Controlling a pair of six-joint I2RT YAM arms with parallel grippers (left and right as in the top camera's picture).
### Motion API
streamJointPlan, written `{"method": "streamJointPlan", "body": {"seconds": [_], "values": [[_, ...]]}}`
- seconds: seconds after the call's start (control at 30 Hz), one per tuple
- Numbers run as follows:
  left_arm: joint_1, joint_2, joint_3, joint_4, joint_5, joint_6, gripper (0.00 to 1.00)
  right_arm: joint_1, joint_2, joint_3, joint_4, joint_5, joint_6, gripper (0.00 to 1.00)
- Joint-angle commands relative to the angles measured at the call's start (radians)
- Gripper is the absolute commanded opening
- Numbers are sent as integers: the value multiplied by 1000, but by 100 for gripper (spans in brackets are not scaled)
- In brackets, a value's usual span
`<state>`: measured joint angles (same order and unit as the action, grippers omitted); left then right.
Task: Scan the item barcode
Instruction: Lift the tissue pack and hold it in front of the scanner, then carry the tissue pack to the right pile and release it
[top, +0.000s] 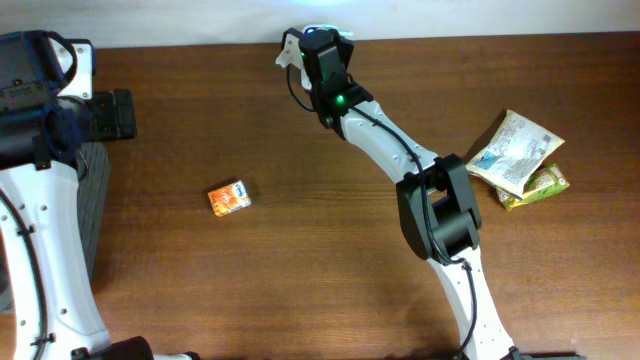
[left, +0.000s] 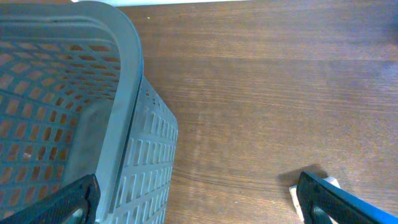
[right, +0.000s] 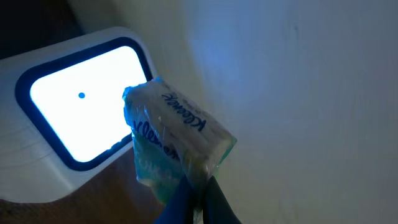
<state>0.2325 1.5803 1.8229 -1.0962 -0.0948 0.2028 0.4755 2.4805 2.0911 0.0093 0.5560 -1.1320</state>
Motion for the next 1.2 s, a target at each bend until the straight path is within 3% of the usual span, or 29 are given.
{"method": "streamJointPlan", "body": {"seconds": [0.0, 0.67, 0.93, 1.17], "values": [[6, 0, -2, 2, -3, 16, 99, -11, 18, 6, 18, -46, -20, 4], [6, 0, -2, 2, -3, 16, 99, -7, -18, 6, -45, -77, 12, 4], [6, 0, -2, 2, -3, 16, 99, -32, -260, 6, -269, -161, 388, 4], [6, 0, -2, 2, -3, 16, 99, -72, -510, 6, -886, -287, 1028, 4]]}}
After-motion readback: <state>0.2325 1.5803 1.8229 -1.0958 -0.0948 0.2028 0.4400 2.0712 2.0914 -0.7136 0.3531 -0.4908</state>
